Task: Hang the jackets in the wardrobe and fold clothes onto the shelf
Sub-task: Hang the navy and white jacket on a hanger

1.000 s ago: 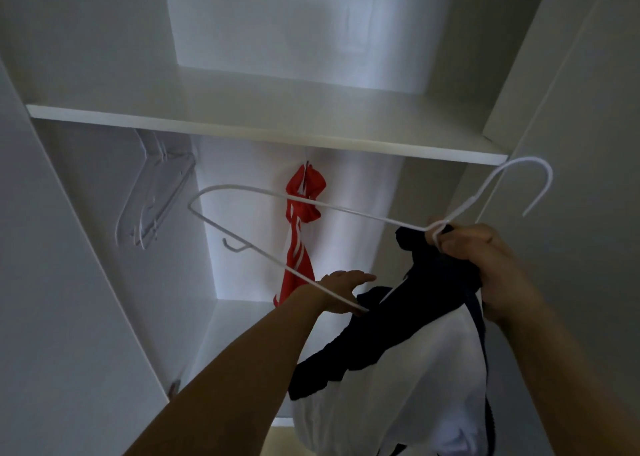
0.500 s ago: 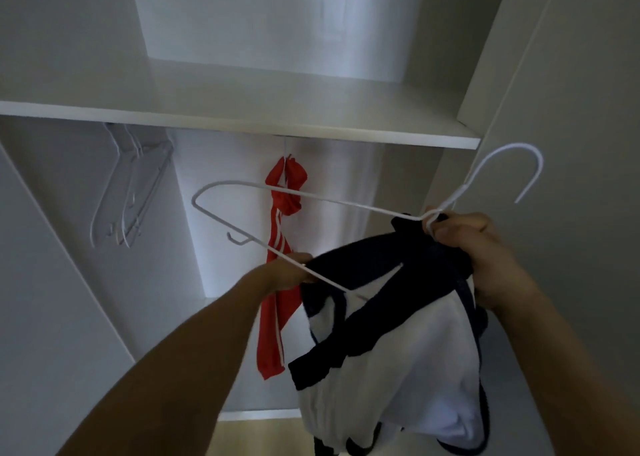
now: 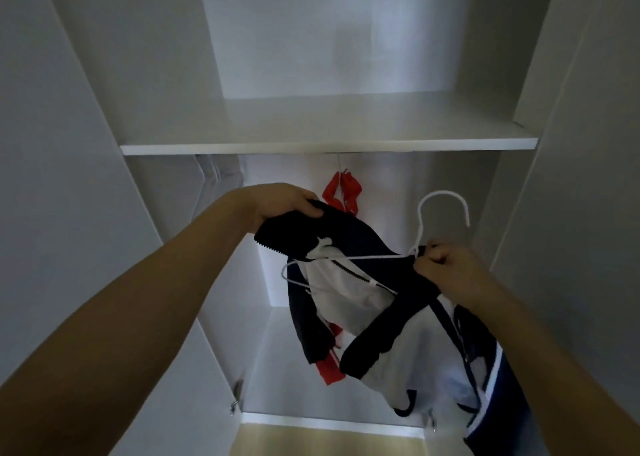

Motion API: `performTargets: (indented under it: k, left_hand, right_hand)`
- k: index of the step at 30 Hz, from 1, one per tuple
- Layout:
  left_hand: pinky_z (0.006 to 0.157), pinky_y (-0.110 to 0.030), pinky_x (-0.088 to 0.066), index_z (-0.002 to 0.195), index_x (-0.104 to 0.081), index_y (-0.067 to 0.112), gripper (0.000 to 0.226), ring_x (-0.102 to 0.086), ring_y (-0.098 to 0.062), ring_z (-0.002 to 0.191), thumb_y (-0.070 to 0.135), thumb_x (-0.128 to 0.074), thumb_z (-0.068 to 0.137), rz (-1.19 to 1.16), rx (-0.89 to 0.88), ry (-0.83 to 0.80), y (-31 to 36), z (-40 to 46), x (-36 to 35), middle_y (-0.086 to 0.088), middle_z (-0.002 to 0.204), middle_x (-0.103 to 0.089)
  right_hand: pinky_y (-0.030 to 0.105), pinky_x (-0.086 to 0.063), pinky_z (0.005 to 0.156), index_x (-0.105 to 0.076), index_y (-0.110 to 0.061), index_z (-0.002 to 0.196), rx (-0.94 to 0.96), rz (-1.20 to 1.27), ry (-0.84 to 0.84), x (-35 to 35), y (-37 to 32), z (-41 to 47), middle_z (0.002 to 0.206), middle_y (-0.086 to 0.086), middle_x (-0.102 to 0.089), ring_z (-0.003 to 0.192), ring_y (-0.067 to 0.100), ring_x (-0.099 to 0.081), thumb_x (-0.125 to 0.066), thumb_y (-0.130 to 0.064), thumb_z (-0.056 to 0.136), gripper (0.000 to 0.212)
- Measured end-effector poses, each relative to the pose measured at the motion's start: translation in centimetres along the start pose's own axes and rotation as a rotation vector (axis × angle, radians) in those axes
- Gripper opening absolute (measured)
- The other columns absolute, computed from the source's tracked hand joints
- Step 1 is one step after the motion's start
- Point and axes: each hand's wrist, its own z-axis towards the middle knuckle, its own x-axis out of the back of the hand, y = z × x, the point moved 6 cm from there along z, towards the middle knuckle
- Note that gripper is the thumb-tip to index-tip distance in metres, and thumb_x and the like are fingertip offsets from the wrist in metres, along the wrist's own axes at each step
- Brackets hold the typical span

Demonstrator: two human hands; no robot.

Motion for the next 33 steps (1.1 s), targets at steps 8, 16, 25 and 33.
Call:
performTargets:
  k: [8, 16, 25, 33]
  left_hand:
    - [0.068, -0.037, -0.049, 0.102, -0.047, 0.017, 0.017, -0.06, -0.028, 0.075, 0.034, -0.046, 0.101, 1.08, -0.248, 0.506, -4.2, -2.5, 4.6, -0.006, 0.079, -0.06]
    - [0.07, -0.031, -0.05, 0.092, -0.061, 0.016, 0.019, -0.063, -0.021, 0.08, 0.034, -0.056, 0.098, 0.571, -0.145, 0.5, -7.3, -3.2, 5.7, -0.005, 0.087, -0.065]
    - [0.06, -0.033, -0.058, 0.093, -0.058, 0.008, 0.007, -0.071, -0.024, 0.071, 0.014, -0.057, 0.097, -0.366, -0.228, 0.221, 2.8, -3.9, -2.1, -0.01, 0.077, -0.07]
    - [0.059, -0.036, -0.061, 0.11, -0.054, -0.004, 0.023, -0.07, -0.026, 0.06, 0.014, -0.042, 0.101, -0.422, -0.175, 0.231, 8.6, -4.5, -5.2, -0.015, 0.07, -0.069]
  right_hand:
    - [0.017, -0.034, 0.048, -0.048, -0.001, 0.055, 0.025, 0.282, 0.027, 2.1, -1.9, -0.1, 0.053, 0.0, -0.04, 0.048, 0.009, -0.04, -0.051, 0.004, 0.092, 0.037]
    - [0.013, -0.036, 0.048, -0.05, 0.004, 0.05, 0.014, 0.122, 0.045, 0.8, -1.9, -0.2, 0.052, -0.003, -0.044, 0.047, 0.006, -0.043, -0.061, -0.003, 0.092, 0.044]
    - [0.023, -0.038, 0.062, -0.044, -0.019, 0.04, 0.144, -0.023, -0.097, -4.1, -3.8, 0.6, 0.063, -0.004, -0.042, 0.053, 0.006, -0.044, -0.066, -0.007, 0.089, 0.055]
    - [0.025, -0.049, 0.056, -0.061, -0.014, 0.057, 0.16, -0.173, 0.044, -4.5, -5.7, 1.4, 0.071, 0.003, -0.059, 0.058, 0.01, -0.06, -0.065, -0.088, 0.046, 0.075]
